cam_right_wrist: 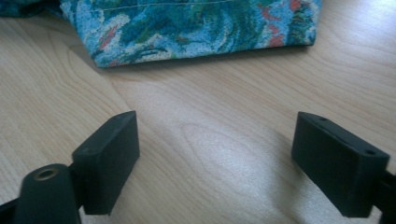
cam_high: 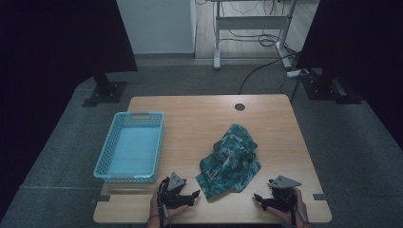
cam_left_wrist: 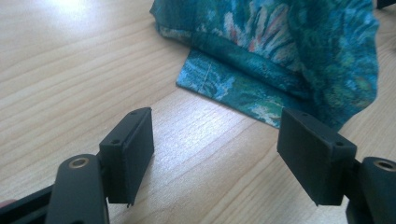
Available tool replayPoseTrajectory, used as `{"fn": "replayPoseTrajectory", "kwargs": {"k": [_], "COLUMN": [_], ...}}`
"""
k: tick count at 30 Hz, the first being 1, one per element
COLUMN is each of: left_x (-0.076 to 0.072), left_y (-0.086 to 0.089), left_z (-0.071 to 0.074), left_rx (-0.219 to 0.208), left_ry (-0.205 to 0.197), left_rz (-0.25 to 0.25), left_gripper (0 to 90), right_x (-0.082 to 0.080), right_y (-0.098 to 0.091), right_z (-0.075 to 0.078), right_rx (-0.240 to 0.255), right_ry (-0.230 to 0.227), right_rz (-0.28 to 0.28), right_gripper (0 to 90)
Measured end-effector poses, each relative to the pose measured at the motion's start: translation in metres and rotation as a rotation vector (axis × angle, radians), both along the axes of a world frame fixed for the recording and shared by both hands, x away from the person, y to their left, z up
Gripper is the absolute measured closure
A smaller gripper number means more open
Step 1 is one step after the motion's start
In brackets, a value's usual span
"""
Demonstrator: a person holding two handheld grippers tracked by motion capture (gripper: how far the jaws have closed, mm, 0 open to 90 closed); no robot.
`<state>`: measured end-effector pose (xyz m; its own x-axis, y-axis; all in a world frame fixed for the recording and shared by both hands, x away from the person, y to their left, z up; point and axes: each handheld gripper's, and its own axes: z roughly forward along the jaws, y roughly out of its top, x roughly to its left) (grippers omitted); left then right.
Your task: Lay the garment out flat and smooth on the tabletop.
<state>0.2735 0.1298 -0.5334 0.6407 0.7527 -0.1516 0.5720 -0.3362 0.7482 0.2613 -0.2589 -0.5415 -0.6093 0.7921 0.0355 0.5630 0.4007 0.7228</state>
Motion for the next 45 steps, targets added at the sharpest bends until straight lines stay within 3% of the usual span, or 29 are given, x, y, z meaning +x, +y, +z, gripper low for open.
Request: {"fn": "replayPoseTrajectory", "kwargs": {"k": [5,18,25,30,45], "left_x": [0.001,0.001,-0.001,0.000,0.001], "left_y": [-0.002,-0.007,-0.007,-0.005,-0.003], "left_z": [-0.001,-0.001,-0.001,-0.001,-0.001], "left_rx": [0.022,0.055,0.071,0.051,0.045], "left_ry": [0.015,-0.002,-0.011,-0.001,0.003], "left_rz": [-0.001,-0.002,-0.002,-0.001,0.014], "left_gripper": [26.8,27.3,28.2,28.2,28.5], "right_x": [0.000,0.002,0.006,0.021,0.071], "right_y": [-0.003,-0.005,0.008,0.011,0.023], "right_z": [0.000,0.008,0.014,0.014,0.034], "right_rx": [0.003,0.031,0.020,-0.019,0.004], "right_ry": [-0.004,-0.016,-0.052,-0.034,-0.006], "right_rz": [0.002,0.010,0.037,0.022,-0.015], "right_gripper": [18.2,19.4,20.9,21.2,22.7]}}
